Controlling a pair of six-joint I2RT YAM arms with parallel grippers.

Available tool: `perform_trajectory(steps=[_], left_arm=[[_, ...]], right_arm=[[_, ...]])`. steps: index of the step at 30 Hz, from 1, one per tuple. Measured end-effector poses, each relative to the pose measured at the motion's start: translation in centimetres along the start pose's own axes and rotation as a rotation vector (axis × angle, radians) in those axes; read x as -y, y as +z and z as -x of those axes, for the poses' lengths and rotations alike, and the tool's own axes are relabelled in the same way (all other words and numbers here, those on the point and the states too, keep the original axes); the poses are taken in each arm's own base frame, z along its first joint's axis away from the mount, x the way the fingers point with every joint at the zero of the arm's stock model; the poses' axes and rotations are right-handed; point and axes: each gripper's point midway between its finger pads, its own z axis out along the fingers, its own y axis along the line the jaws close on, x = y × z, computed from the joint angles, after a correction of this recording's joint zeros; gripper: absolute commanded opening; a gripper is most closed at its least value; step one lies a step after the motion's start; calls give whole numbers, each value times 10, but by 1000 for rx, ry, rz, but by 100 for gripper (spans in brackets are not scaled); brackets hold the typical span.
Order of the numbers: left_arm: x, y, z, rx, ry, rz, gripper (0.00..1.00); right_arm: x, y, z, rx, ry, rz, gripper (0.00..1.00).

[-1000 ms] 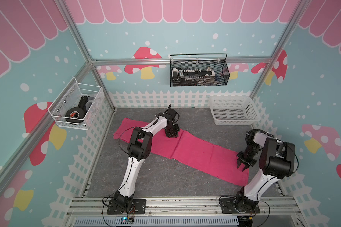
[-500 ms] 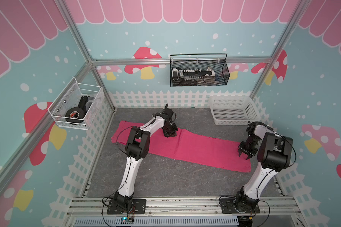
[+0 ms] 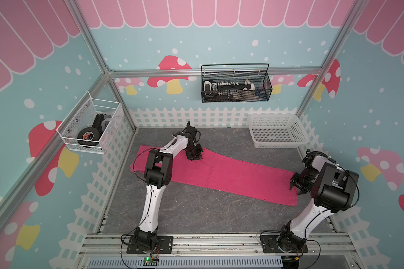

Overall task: Roll up the long pants
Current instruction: Fold the long pant at the center of the board.

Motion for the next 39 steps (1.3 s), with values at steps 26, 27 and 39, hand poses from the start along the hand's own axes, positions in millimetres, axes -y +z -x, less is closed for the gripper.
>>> perform_trajectory(steps=[26,27,39], left_arm=[[-57,-45,33,62,-133,37,16],[-56,-45,33,60,-133,38,16],[-75,-74,57,126,-150,79,16]], right_arm=[[-9,8,-11,36,-46,93,12],[-9,8,-11,34,-46,96,9],[-8,4,-12,23,7,84,0]])
